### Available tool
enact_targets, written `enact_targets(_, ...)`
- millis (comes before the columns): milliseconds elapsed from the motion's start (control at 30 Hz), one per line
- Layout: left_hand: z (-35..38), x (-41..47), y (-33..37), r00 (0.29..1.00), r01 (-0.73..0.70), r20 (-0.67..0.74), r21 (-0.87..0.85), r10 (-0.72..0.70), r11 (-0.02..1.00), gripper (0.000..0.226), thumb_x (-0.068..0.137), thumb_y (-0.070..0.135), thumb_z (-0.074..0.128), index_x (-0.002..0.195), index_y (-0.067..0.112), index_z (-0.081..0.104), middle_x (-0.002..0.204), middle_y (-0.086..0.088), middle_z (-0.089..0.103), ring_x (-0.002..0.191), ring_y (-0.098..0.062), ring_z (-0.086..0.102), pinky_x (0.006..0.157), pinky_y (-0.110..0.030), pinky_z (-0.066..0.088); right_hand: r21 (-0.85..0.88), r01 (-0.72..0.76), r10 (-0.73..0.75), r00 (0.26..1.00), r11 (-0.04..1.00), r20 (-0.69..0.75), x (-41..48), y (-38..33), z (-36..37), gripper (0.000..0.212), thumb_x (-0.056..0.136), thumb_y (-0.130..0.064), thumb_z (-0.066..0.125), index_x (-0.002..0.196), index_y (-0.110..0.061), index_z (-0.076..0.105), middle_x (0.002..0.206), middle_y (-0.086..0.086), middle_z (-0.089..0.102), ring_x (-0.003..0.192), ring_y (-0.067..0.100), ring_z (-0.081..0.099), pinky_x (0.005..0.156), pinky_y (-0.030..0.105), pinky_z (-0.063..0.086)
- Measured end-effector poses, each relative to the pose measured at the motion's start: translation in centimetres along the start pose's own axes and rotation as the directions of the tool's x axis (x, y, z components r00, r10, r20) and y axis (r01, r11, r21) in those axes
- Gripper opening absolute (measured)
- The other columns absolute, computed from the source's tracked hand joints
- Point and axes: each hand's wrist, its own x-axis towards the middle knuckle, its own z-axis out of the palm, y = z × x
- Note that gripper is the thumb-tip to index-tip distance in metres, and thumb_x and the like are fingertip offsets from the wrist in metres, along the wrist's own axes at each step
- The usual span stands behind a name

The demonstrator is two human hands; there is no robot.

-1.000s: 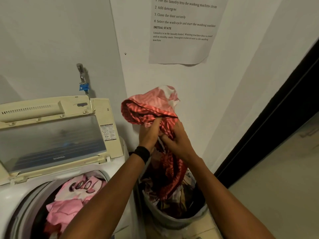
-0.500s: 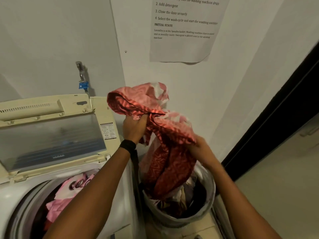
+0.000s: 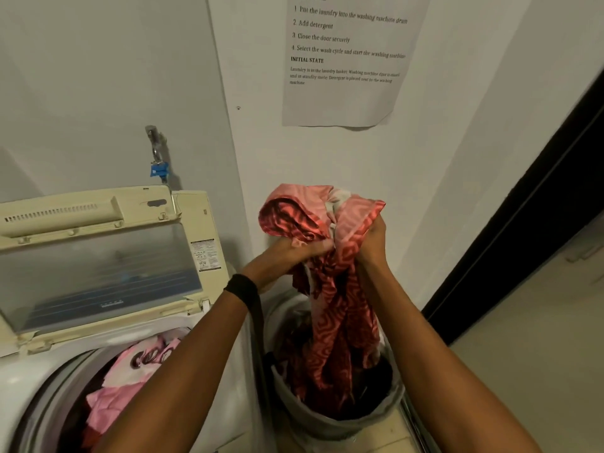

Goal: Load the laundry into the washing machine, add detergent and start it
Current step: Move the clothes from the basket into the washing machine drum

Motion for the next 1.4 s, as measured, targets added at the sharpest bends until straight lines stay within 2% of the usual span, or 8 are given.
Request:
enact_targets(133, 1.2, 0.7, -1.1, 0.940, -0.090, -0.325, 0.066, 0.107, 0.994, 0.047, 0.080, 0.067, 0.074, 0.117, 0.042, 0.063, 0.126, 0.012, 0.070, 0.119, -0.012, 0.065, 0.106, -0.037, 0.051, -0.220, 0.126, -0.085, 0.979, 0.967, 0.185, -1.6, 0.2, 1.4, 0.033, 0.109, -0.026, 0.038, 0.129, -0.005, 0.056, 0.060, -0.014, 0.067, 0.058, -0.006, 0.066, 0.059, 0.012, 0.051)
enact_targets(200, 1.2, 1.0, -1.7, 0.911, -0.123, -0.387, 0.067, 0.139, 0.990, 0.033, 0.079, 0.066, 0.072, 0.106, 0.048, 0.067, 0.116, 0.012, 0.074, 0.112, -0.011, 0.068, 0.106, -0.044, 0.052, 0.159, 0.109, -0.143, 0.964, 0.981, 0.224, -1.4, -0.7, 1.1, 0.038, 0.101, -0.024, 0.047, 0.116, 0.007, 0.063, 0.076, 0.007, 0.072, 0.074, -0.007, 0.070, 0.076, 0.018, 0.055)
enact_targets(300, 1.1, 1.2, -1.7, 0.860, -0.128, -0.479, 0.136, 0.179, 0.982, 0.004, 0.087, 0.057, 0.069, 0.083, 0.057, 0.068, 0.095, 0.017, 0.074, 0.097, -0.005, 0.068, 0.099, -0.047, 0.055, -0.527, 0.370, -0.343, 0.927, 0.765, 0.154, 0.3, 2.3, -2.6, 0.038, 0.101, -0.011, 0.052, 0.137, -0.011, 0.060, 0.136, 0.014, 0.064, 0.113, 0.001, 0.065, 0.109, 0.040, 0.048)
enact_targets(467, 0.4, 2.0, 0.5, 0.821, -0.248, -0.525, 0.031, 0.227, 0.968, 0.015, 0.101, 0.027, 0.065, 0.095, 0.041, 0.067, 0.094, 0.025, 0.073, 0.095, 0.007, 0.067, 0.092, -0.027, 0.052, -0.356, 0.034, 0.098, 0.933, 0.934, 0.345, -2.9, 10.6, -6.2, 0.101, 0.081, -0.049, 0.072, 0.162, -0.029, 0.015, 0.150, 0.007, 0.052, 0.136, 0.015, 0.052, 0.106, 0.030, 0.050)
enact_targets(600, -0.6, 2.3, 0.4, 0.820, -0.212, -0.531, 0.067, 0.215, 0.975, 0.007, 0.098, 0.030, 0.069, 0.098, 0.037, 0.068, 0.095, 0.026, 0.073, 0.099, 0.003, 0.067, 0.097, -0.030, 0.054, -0.562, -0.012, 0.254, 0.900, 0.827, 0.355, -5.1, 16.4, -7.6, 0.045, 0.081, -0.045, 0.068, 0.116, -0.016, 0.070, 0.112, 0.006, 0.075, 0.110, 0.027, 0.069, 0.097, 0.053, 0.055)
enact_targets(833, -3.0, 1.5, -3.8, 0.736, 0.114, -0.659, 0.344, 0.154, 0.932, 0.041, 0.088, 0.048, 0.077, 0.064, 0.019, 0.059, 0.069, 0.000, 0.066, 0.071, -0.022, 0.064, 0.069, -0.028, 0.040, -0.241, 0.150, -0.120, 0.984, 0.959, 0.133, -0.8, 3.6, -7.3, 0.018, 0.093, -0.027, 0.062, 0.101, -0.020, 0.077, 0.102, 0.004, 0.078, 0.099, 0.023, 0.072, 0.088, 0.041, 0.057)
enact_targets(1233, 0.3, 0.6, -1.8, 0.995, 0.006, -0.104, 0.171, 0.012, 0.985, 0.076, 0.081, 0.061, 0.069, 0.147, 0.034, 0.044, 0.139, 0.016, 0.052, 0.124, -0.006, 0.051, 0.107, -0.025, 0.039, -0.093, 0.029, -0.011, 0.982, 0.995, 0.189, 1.2, 2.6, -1.1, 0.036, 0.095, -0.002, 0.065, 0.129, -0.013, 0.067, 0.118, 0.008, 0.075, 0.106, 0.022, 0.073, 0.093, 0.039, 0.060)
enact_targets(1400, 1.3, 1.1, -3.6, 0.934, 0.024, -0.349, 0.290, 0.083, 0.957, 0.090, 0.074, 0.061, 0.083, 0.149, 0.027, 0.047, 0.135, 0.015, 0.055, 0.114, -0.001, 0.052, 0.083, 0.004, 0.035, -0.144, -0.023, 0.075, 0.928, 0.989, 0.365, 1.2, 2.5, -0.8, 0.056, 0.089, -0.001, 0.074, 0.140, -0.011, 0.054, 0.125, 0.007, 0.070, 0.113, 0.024, 0.070, 0.088, 0.035, 0.060)
